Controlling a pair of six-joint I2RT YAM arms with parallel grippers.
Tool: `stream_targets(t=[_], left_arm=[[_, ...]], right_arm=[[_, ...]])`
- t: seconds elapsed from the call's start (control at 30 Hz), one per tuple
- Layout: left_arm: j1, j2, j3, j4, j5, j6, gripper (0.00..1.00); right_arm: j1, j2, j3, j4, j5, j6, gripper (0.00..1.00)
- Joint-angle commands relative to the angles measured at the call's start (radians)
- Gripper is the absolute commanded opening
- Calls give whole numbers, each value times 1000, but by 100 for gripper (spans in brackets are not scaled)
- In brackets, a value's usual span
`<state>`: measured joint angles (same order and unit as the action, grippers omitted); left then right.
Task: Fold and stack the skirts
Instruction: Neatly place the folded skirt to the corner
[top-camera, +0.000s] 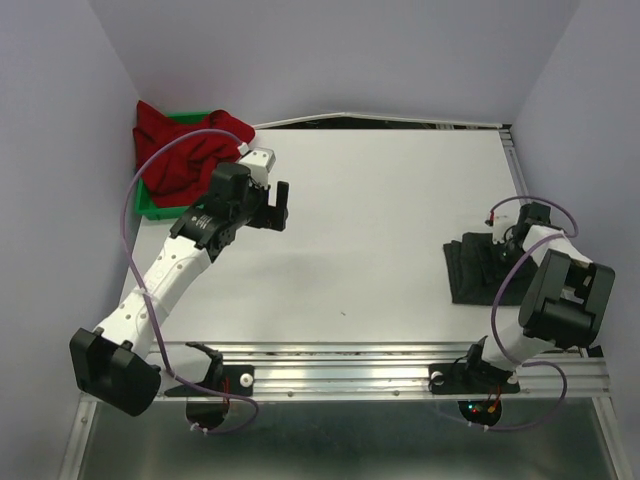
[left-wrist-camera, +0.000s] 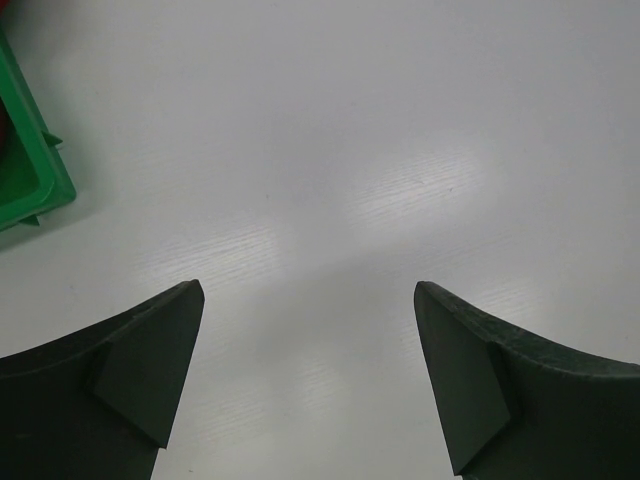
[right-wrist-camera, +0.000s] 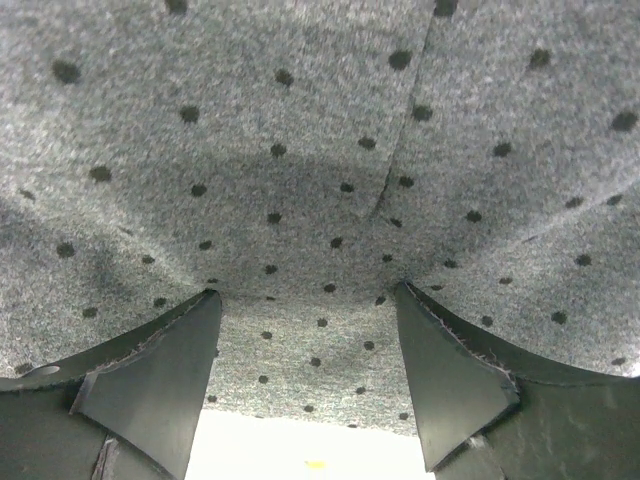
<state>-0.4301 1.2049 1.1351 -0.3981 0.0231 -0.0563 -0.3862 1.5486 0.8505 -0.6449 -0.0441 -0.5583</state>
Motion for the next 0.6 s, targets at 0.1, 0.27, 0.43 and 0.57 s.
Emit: stream_targets(t=[0.1, 0.27, 0.43, 0.57], left_arm=[[11, -42, -15, 36, 37, 47, 98], [13, -44, -1, 13, 86, 102, 99], [16, -6, 75, -62, 142, 190, 98], [27, 15, 133, -104, 201, 239, 98]], right_arm=[[-49, 177, 13, -81, 86, -112, 75], [-49, 134, 77, -163, 53, -127, 78], [-49, 58, 356, -373, -142, -88, 84], [-49, 79, 753, -591, -310, -37, 90]])
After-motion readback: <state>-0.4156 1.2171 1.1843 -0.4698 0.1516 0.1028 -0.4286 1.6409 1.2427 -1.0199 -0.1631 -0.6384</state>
